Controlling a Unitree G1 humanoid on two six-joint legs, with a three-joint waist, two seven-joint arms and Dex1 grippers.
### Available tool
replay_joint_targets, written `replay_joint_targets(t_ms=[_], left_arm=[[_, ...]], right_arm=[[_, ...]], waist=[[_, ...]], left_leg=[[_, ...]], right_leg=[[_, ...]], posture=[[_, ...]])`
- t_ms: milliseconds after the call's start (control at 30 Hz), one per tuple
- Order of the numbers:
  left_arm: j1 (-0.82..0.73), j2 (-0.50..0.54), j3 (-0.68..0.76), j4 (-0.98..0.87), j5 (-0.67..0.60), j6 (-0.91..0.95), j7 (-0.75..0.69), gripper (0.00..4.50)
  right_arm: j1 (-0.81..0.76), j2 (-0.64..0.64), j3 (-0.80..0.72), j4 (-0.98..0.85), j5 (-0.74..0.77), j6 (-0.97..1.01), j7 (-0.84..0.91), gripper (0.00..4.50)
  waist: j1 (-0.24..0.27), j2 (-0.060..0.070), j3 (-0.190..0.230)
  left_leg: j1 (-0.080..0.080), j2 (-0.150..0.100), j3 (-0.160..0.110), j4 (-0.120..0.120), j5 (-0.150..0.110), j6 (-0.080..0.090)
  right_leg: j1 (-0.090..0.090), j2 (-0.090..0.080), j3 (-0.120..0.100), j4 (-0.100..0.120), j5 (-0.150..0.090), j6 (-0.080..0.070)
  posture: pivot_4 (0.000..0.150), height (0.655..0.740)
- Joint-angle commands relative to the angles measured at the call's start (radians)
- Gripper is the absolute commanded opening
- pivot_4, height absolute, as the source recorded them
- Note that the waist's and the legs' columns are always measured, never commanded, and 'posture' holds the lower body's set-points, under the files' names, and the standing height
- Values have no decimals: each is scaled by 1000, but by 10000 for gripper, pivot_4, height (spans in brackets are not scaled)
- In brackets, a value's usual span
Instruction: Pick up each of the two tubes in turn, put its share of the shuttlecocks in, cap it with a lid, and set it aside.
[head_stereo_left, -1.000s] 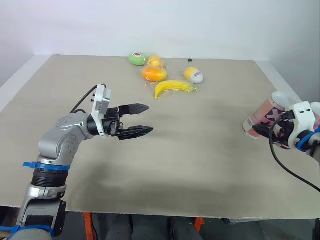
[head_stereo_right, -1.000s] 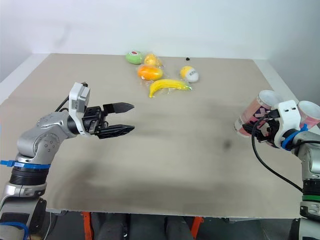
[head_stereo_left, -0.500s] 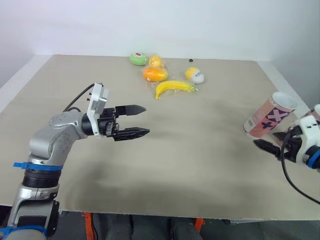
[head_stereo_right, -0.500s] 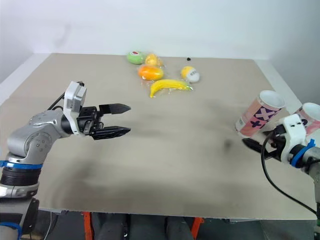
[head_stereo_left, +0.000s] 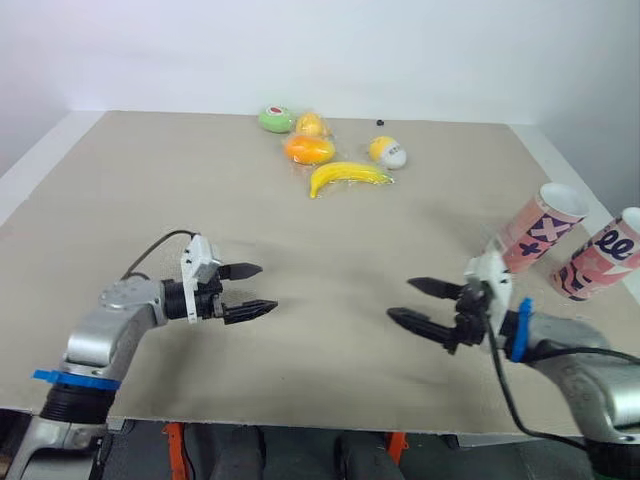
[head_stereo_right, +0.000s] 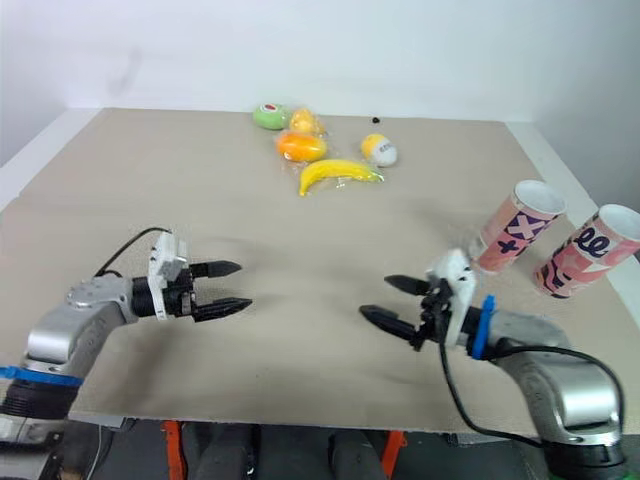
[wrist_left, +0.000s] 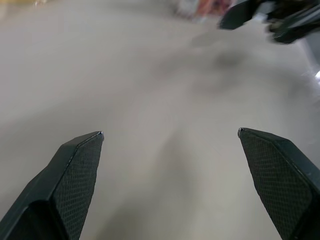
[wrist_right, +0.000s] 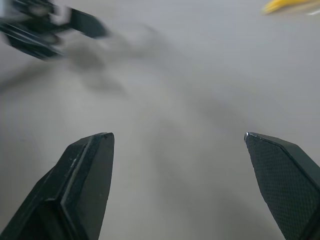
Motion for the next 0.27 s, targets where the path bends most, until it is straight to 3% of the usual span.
replay_joint_targets(t_ms=[33, 267], left_arm=[[25, -39, 7, -19, 36, -60, 65, 45000], [63, -73, 12, -26, 43, -69, 121, 45000]], right_arm=[[-17, 38, 73, -5, -22, -37, -8, 44593], [-26, 72, 115, 69, -60, -84, -14, 44593]], waist=[[2, 0, 0], [2, 0, 0]], left_leg=[[-1, 0, 0, 0, 0, 0], [-1, 0, 0, 0, 0, 0]], right_leg=[[-1, 0, 0, 0, 1, 1], [-1, 0, 0, 0, 1, 1]], posture=[[1500, 6917], [1500, 6917]])
